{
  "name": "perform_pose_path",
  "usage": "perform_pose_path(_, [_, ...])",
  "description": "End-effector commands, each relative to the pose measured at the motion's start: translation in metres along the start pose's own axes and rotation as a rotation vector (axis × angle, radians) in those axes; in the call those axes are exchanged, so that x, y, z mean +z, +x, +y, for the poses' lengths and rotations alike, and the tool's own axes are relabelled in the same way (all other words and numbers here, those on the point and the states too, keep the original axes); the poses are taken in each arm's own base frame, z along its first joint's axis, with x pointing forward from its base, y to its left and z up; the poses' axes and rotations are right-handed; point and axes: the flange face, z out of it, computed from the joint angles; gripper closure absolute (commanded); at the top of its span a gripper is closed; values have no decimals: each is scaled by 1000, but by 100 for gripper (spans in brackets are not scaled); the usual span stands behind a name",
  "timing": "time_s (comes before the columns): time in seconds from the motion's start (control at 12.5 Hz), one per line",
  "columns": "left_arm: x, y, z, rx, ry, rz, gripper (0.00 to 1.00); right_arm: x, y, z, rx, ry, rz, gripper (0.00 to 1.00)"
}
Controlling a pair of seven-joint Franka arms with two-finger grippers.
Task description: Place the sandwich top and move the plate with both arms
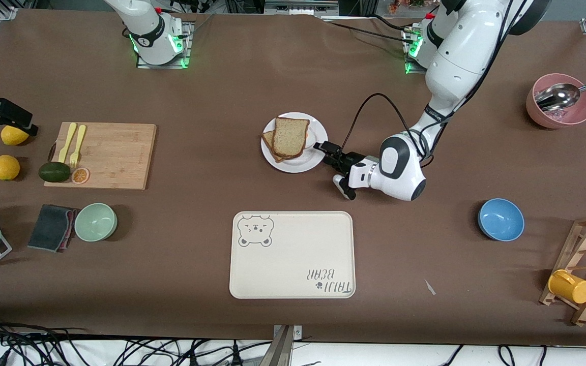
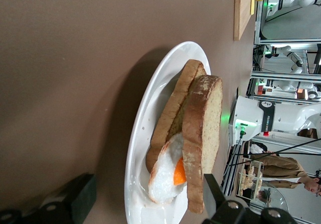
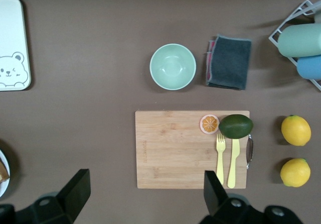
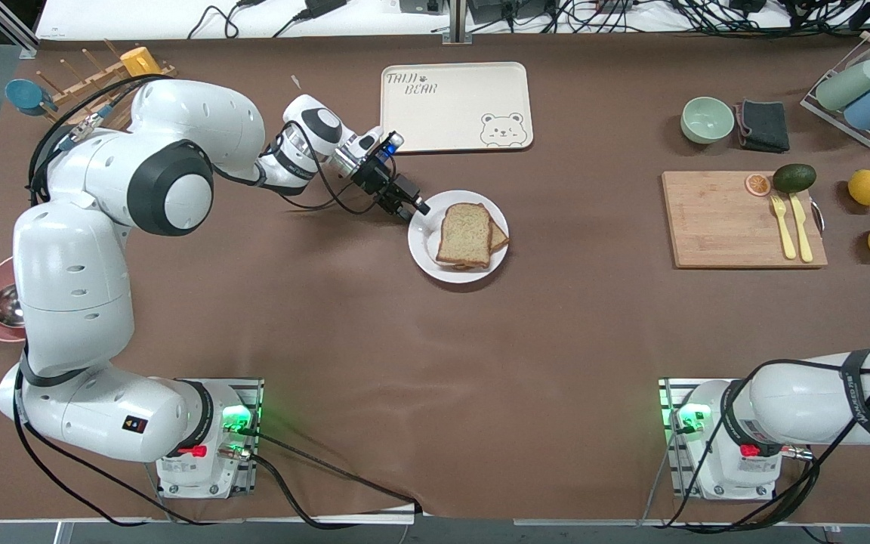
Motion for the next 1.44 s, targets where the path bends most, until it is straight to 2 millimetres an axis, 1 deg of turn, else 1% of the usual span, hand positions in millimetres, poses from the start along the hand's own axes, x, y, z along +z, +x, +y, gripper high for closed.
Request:
perform_pose_path(0.0, [1,0,1,18,-27,26,27,-10,0,4,5,12,21,0])
perform_pose_path(0.08, [0,0,1,17,-27,27,44,-10,0,4,5,13,24,0])
perform_pose_path(0.16, [0,1,1,14,-33,34,51,-10,0,5,5,13,22,0])
perform_pose_path(0.4, [6,1,5,15,-37,32,66,-10,1,3,3,12,25,0])
perform_pose_path(0.48, [6,2,5,16,-34,32,68,-11,1,4,5,12,33,0])
perform_pose_path(0.96, [16,2,3,8,-35,32,68,-12,1,6,20,14,38,0])
perform_pose_path(1.04, [18,1,2,2,-39,32,68,-12,-1,16,40,25,33,0])
perform_pose_path(1.12, [18,1,2,2,-39,32,68,-21,-5,17,37,45,48,0])
perform_pose_path(1.2, [19,1,1,1,-39,31,68,-20,-6,26,54,46,46,0])
perform_pose_path(1.36, [23,1,2,3,-38,25,68,-11,1,28,56,41,44,0])
